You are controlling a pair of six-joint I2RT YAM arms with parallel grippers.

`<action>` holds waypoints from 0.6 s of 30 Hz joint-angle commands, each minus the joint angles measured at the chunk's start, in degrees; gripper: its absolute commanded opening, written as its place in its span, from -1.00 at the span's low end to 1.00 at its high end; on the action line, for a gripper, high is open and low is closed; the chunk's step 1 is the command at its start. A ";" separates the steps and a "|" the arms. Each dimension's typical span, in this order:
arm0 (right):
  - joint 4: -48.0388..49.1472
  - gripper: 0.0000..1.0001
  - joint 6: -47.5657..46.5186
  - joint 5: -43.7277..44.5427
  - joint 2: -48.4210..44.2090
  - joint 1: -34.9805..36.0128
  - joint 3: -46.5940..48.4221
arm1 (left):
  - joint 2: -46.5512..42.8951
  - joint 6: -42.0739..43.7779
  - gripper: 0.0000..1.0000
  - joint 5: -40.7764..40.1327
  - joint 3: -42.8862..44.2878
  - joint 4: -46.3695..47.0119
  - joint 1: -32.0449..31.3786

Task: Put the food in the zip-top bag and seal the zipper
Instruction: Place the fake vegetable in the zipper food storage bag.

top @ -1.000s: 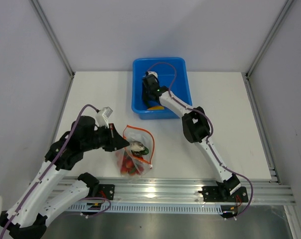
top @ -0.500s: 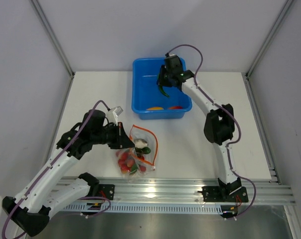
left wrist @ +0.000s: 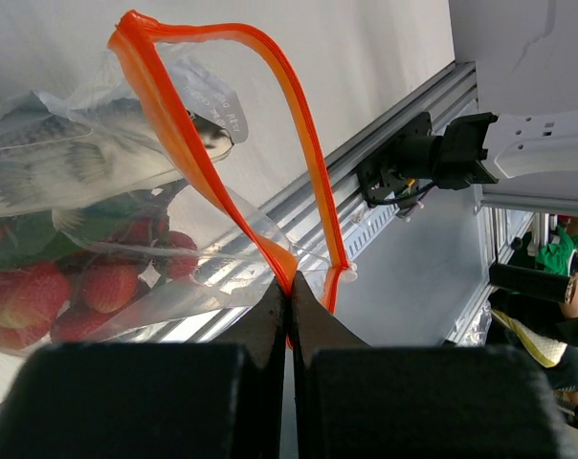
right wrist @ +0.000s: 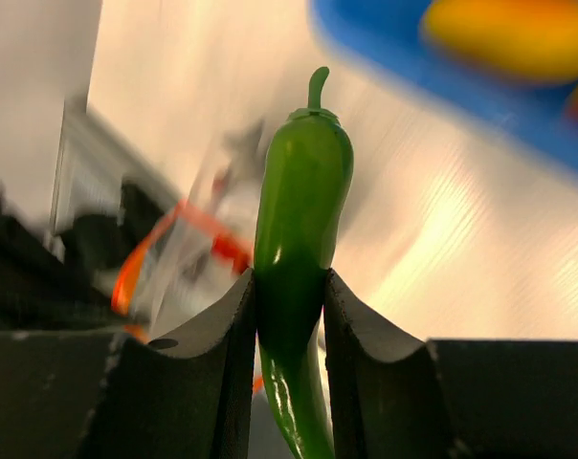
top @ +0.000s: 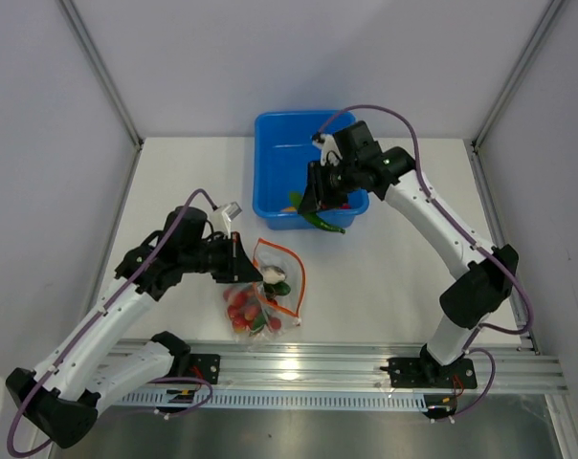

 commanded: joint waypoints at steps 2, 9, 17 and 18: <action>-14.50 -1.00 -4.71 -12.47 -5.63 3.65 -2.10 | 0.08 0.50 -0.99 1.86 1.83 2.47 0.51; -15.92 -1.00 -6.04 -18.45 -8.80 6.82 -4.38 | 0.96 0.14 -0.99 1.78 2.71 2.48 0.51; -15.66 -1.00 -4.45 -23.20 -8.63 8.23 -7.37 | 1.93 0.32 -0.99 2.12 4.56 2.39 0.51; -15.49 -1.00 -4.37 -23.64 -7.76 8.32 -7.46 | 1.75 0.23 -0.99 2.13 4.47 2.57 0.51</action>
